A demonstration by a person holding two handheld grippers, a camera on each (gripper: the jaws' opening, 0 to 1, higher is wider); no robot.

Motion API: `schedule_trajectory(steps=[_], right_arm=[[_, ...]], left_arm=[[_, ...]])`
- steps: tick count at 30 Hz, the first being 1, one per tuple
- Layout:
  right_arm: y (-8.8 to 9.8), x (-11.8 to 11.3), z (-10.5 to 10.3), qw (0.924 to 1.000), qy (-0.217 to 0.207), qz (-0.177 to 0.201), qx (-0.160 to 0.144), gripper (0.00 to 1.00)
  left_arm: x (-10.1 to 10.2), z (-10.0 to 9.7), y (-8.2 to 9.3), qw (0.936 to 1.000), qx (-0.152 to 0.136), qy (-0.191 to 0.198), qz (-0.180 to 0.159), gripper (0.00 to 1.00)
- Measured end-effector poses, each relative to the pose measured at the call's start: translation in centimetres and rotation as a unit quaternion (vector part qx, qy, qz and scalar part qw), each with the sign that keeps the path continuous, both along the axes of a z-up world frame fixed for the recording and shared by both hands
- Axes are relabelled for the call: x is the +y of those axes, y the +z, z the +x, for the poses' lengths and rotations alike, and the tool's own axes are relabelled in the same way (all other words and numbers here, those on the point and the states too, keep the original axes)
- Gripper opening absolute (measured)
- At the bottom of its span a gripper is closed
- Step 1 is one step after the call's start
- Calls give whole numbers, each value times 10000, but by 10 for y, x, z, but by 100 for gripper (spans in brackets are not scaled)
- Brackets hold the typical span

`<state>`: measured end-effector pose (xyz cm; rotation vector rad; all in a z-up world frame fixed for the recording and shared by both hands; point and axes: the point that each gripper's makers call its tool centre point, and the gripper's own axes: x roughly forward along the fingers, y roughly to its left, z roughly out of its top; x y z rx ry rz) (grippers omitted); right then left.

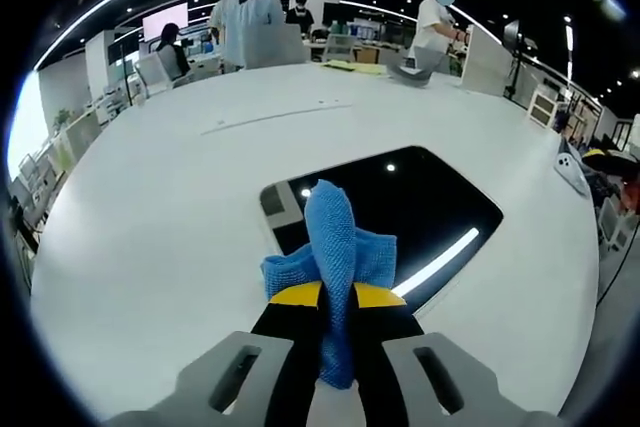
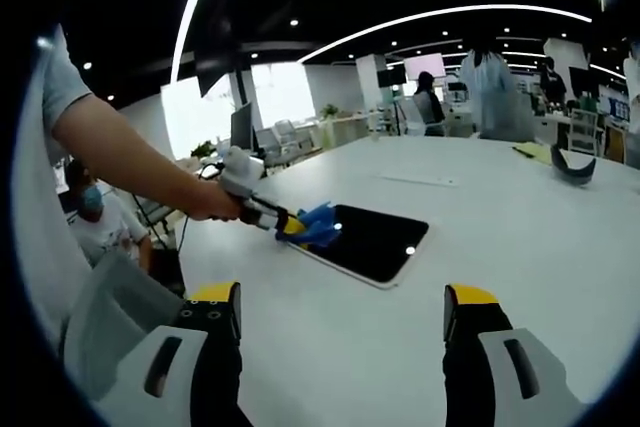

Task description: Wipe the mirror surface with the cleaning cloth until all visible marks leave the cleaned area.

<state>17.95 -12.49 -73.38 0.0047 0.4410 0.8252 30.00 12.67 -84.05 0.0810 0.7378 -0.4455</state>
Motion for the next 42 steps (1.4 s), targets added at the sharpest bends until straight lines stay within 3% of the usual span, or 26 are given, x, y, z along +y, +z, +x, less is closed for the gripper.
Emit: schedule_trajectory(steps=[14, 20, 24, 26, 42], right_arm=[[-4, 1, 3, 9999, -22, -68, 71, 90], [5, 4, 7, 10000, -82, -19, -21, 91], [5, 6, 11, 9993, -293, 130, 187, 92], [9, 8, 12, 9995, -298, 27, 46, 93], [15, 15, 11, 9987, -447, -208, 137, 93]], left_arm=[[0, 0, 0, 10000, -15, -27, -65, 8], [0, 0, 0, 10000, 3, -31, -69, 8], [0, 1, 0, 10000, 44, -52, -32, 8], [0, 0, 0, 9999, 74, -66, -30, 8], [0, -1, 0, 9995, 254, -184, -40, 8]])
